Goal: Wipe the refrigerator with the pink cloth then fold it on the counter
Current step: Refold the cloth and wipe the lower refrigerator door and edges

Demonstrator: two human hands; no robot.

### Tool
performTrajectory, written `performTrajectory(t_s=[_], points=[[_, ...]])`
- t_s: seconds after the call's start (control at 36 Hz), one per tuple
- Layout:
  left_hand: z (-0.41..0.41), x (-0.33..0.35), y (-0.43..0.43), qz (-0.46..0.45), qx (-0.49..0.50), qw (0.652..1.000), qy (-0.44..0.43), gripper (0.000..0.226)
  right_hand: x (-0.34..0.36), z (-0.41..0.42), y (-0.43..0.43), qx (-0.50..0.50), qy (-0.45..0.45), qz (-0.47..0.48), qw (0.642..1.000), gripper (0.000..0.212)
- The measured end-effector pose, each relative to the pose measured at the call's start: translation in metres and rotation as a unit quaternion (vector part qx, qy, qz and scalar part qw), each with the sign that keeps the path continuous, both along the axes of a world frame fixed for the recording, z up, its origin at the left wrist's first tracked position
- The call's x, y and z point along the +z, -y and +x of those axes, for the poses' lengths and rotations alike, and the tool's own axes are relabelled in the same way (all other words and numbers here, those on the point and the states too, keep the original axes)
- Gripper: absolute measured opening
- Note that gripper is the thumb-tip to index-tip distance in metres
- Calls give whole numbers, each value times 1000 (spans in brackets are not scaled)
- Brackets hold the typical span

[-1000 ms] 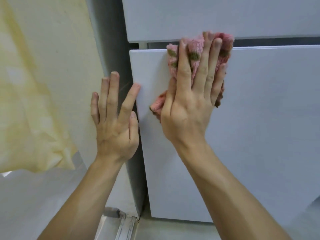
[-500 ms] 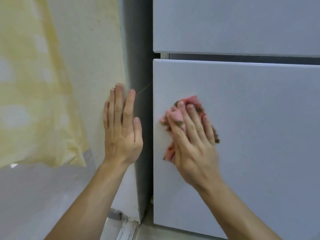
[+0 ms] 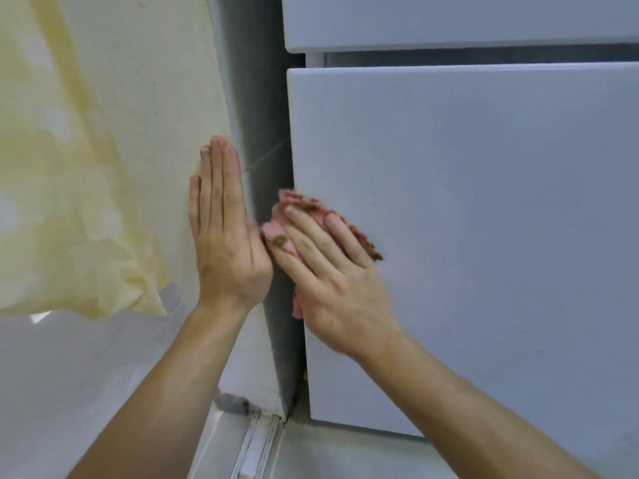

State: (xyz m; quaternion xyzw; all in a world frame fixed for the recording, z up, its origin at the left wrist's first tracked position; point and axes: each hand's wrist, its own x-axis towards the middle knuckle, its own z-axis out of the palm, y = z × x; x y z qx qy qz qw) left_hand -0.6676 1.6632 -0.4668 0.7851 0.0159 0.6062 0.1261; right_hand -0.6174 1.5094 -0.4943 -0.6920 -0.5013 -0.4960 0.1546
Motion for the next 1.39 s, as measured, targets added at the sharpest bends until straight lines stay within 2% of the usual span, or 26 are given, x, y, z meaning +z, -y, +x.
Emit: performTrajectory(t_s=[0.06, 0.14, 0.22, 0.28, 0.36, 0.42, 0.47, 0.53, 0.61, 0.67, 0.78, 0.86, 0.94, 1.06, 1.14, 1.19, 1.28, 1.39], points=[[-2, 0, 1, -2, -7, 1000, -9, 73, -47, 1, 21, -17, 6, -85, 996, 67], [-3, 1, 4, -7, -10, 1000, 1, 74, -108, 6, 60, -51, 23, -208, 977, 80], [-3, 0, 15, -22, -11, 1000, -1, 71, -120, 10, 85, -74, 28, -227, 971, 74], [-2, -1, 24, -26, -12, 1000, -7, 71, -103, 11, 90, -71, 1, -161, 984, 63], [1, -2, 36, -27, -27, 999, -12, 71, -53, 15, 97, -64, -54, 8, 996, 60], [3, 0, 42, -31, -38, 999, -8, 70, -7, 18, 103, -87, -86, 136, 983, 68], [5, 3, 48, -27, -51, 998, -6, 68, 40, 18, 102, -96, -110, 244, 959, 66], [8, 7, 52, -27, -66, 997, -2, 66, 70, 13, 88, -90, -138, 307, 937, 70], [10, 14, 54, -37, -101, 994, 8, 63, 81, 3, 60, -101, -143, 329, 928, 79], [10, 14, 52, -46, -118, 992, 14, 63, 70, 3, 51, -98, -99, 292, 946, 71], [9, 11, 51, -12, -141, 990, 13, 66, 17, 11, 52, -43, 1, 142, 989, 55], [14, 2, 56, 27, -115, 993, 1, 63, -55, 16, 73, -37, -4, -11, 999, 72], [19, -14, 65, 38, -70, 997, -12, 62, -121, 25, 115, -73, 8, -155, 985, 91], [22, -29, 77, 18, -21, 999, -18, 69, -145, 36, 167, -102, 35, -217, 970, 94], [25, -32, 81, 9, -5, 1000, -16, 71, -110, 40, 182, -89, 30, -126, 988, 60], [26, -33, 82, 11, -1, 1000, -11, 71, -70, 44, 188, -104, 11, -17, 994, 58], [27, -32, 83, 12, 1, 1000, -4, 69, -5, 50, 195, -122, -31, 131, 983, 50], [29, -32, 83, 14, 4, 1000, 0, 69, 28, 50, 179, -129, -90, 251, 955, 51]])
